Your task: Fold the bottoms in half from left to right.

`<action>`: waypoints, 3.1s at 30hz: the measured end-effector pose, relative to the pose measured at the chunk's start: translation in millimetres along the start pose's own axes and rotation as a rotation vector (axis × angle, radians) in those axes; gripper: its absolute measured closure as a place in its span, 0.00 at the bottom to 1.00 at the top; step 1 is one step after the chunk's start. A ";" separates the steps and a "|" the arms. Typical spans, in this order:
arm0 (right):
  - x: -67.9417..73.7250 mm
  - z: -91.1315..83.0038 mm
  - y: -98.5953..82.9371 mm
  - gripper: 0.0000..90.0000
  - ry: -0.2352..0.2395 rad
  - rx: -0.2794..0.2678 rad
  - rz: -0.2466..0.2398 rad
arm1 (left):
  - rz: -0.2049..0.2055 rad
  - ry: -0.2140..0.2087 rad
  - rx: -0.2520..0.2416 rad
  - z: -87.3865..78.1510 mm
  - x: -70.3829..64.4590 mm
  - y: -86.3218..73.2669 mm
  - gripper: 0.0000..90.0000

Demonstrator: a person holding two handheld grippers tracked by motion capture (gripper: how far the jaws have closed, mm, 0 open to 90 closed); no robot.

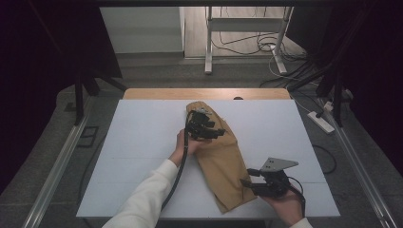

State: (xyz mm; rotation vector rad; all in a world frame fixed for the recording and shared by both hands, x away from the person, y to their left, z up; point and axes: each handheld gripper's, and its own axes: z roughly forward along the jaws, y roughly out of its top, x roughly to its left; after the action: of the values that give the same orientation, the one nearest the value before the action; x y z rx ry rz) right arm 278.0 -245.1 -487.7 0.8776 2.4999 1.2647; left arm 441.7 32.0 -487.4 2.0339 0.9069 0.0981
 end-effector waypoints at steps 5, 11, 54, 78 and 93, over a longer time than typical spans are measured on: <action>-6.8 -5.9 3.3 0.41 -0.034 -0.028 0.031 | 0.024 0.009 0.002 -14.7 -5.0 -4.9 0.38; -7.8 6.0 6.9 0.41 -0.004 0.021 0.013 | 0.036 0.015 0.016 -36.3 -5.9 -20.9 0.38; 25.8 67.9 36.4 0.38 0.092 0.141 -0.118 | 0.029 0.088 0.052 -108.0 -9.4 -92.9 0.33; 61.9 111.8 41.9 0.36 0.045 0.265 -0.281 | 0.023 0.106 0.054 -110.7 -4.6 -95.6 0.31; 53.7 109.3 40.4 0.54 0.011 0.311 -0.225 | 0.025 0.119 0.050 -114.1 -4.1 -97.0 0.31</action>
State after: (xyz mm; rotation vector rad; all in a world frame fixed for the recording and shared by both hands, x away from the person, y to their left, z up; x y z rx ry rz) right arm 298.7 -122.3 -518.4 0.6238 2.7567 0.8276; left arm 339.9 141.9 -489.7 2.1041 0.9660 0.2149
